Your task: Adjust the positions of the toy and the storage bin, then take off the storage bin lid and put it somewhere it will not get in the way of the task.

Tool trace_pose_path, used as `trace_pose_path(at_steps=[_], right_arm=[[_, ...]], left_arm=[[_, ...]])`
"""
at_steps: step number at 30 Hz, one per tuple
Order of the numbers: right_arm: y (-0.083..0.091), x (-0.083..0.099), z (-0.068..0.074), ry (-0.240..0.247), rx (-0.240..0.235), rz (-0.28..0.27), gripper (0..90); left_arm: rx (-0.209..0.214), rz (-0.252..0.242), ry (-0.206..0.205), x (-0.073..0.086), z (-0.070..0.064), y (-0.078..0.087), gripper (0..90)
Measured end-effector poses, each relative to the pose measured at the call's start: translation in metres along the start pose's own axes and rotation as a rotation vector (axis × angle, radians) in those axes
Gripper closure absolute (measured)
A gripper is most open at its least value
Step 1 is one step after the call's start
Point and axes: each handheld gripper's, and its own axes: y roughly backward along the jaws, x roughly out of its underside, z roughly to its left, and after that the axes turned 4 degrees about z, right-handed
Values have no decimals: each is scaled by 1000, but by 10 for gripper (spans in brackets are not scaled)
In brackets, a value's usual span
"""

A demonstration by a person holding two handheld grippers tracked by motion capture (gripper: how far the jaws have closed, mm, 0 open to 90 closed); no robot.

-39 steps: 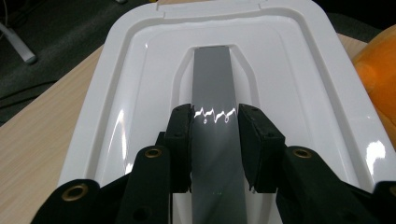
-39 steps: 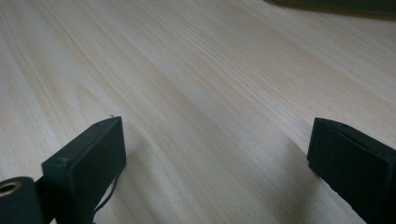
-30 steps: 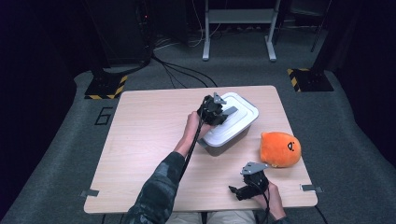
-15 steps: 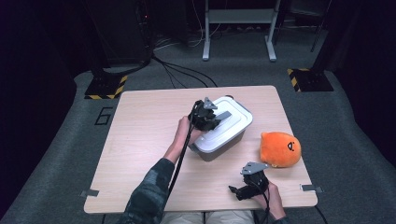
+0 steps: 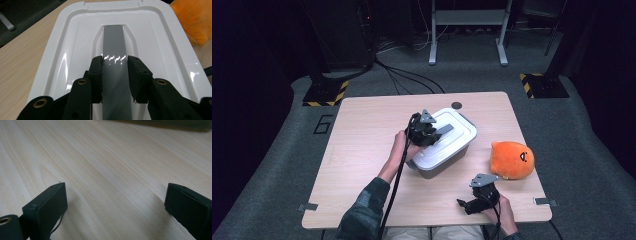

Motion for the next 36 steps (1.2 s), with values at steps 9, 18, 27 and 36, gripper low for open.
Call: trace_pose_path(at_steps=[9, 18, 27, 36], right_arm=[[0, 0, 0, 0, 3, 1, 38], [0, 0, 0, 5, 3, 1, 38], [0, 0, 0, 5, 4, 1, 39], [0, 0, 0, 5, 4, 1, 39]], left_arm=[[12, -4, 4, 15, -2, 14, 663], [20, -5, 7, 32, -6, 31, 662], [-2, 0, -15, 47, -15, 48, 662], [-32, 25, -21, 47, -18, 52, 601]])
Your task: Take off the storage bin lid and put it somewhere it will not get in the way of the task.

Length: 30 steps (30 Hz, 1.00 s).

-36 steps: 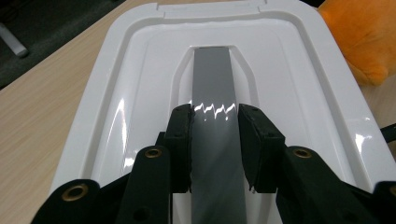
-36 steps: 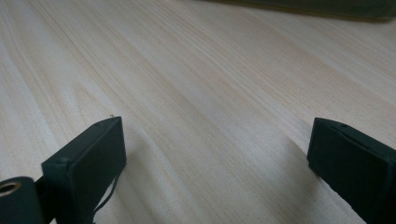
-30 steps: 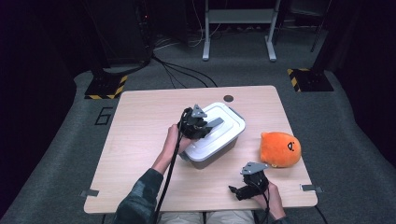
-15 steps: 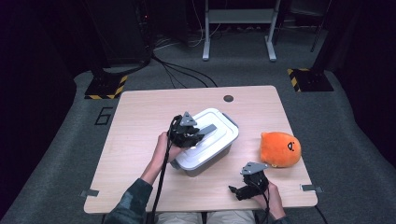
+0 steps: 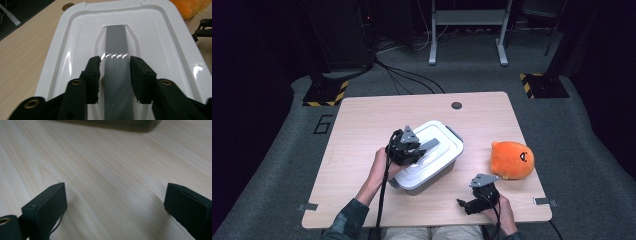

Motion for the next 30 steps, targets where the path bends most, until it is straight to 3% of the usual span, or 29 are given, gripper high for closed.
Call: trace_pose_path(at_steps=[2, 5, 10, 14, 20, 30], right_arm=[[0, 0, 0, 0, 0, 0, 39], [0, 0, 0, 0, 0, 0, 39], [0, 0, 0, 0, 1, 0, 39], [0, 0, 0, -1, 1, -1, 41], [0, 0, 0, -1, 2, 0, 41], [0, 0, 0, -3, 2, 0, 41]], left_arm=[[3, 6, 11, -3, 3, -3, 522], [30, -2, 25, -6, 5, -8, 500], [102, -6, 50, -9, 7, -12, 610], [93, -13, 67, -8, 7, -12, 659], [51, 2, 15, -12, 3, -10, 664], [53, -12, 8, -16, 3, -3, 665]])
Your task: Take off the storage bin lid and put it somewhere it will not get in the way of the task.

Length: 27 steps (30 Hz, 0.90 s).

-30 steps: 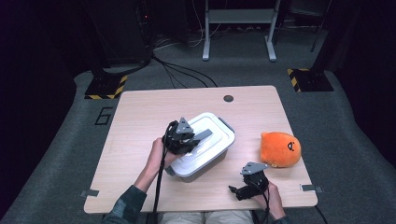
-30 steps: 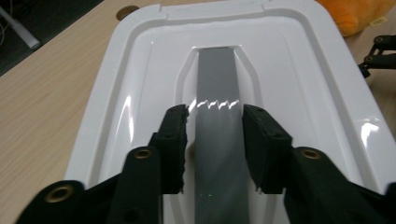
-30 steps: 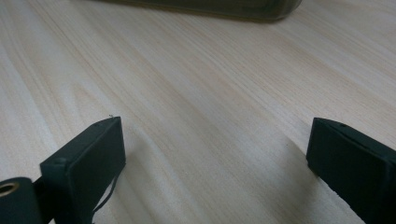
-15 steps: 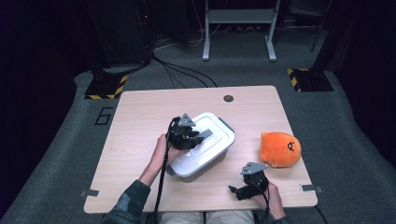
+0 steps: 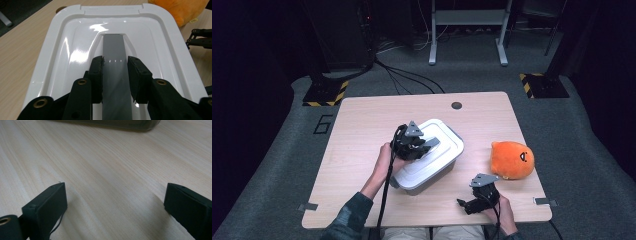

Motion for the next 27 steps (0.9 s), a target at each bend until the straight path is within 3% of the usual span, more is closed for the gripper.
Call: trace_pose_path(at_steps=[27], right_arm=[[0, 0, 0, -4, 4, -1, 40]], left_arm=[[-46, -47, -9, -9, 7, 26, 665]])
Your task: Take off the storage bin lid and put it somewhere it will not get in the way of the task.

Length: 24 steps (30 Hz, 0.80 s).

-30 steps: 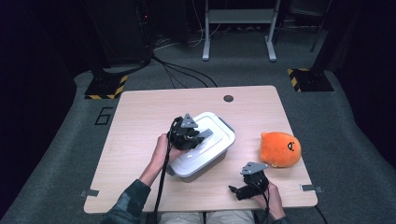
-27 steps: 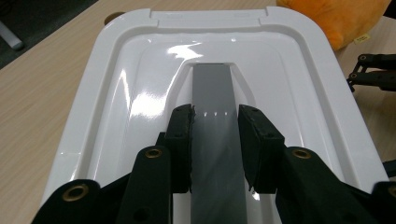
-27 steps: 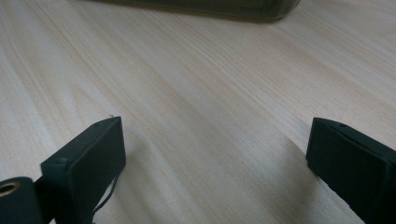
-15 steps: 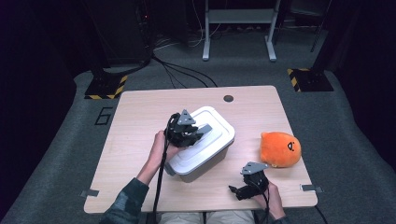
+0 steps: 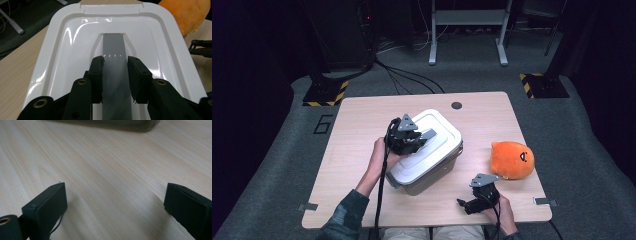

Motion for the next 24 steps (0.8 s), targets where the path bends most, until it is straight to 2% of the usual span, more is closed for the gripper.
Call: trace_pose_path(at_steps=[2, 3, 4, 18, 24], right_arm=[[0, 0, 0, -2, 0, 0, 40], [0, 0, 0, -1, 0, 0, 40], [0, 0, 0, -2, 2, 0, 40], [0, 0, 0, -10, 2, -2, 40], [0, 0, 0, -9, 3, -3, 40]], left_arm=[[-3, -2, 9, 0, 1, 1, 665], [-4, 2, 1, 0, 2, 2, 664], [-6, -8, 16, 1, 2, 2, 665], [-43, -13, 23, 2, 12, 13, 665], [-57, -15, 44, 5, 17, 17, 665]])
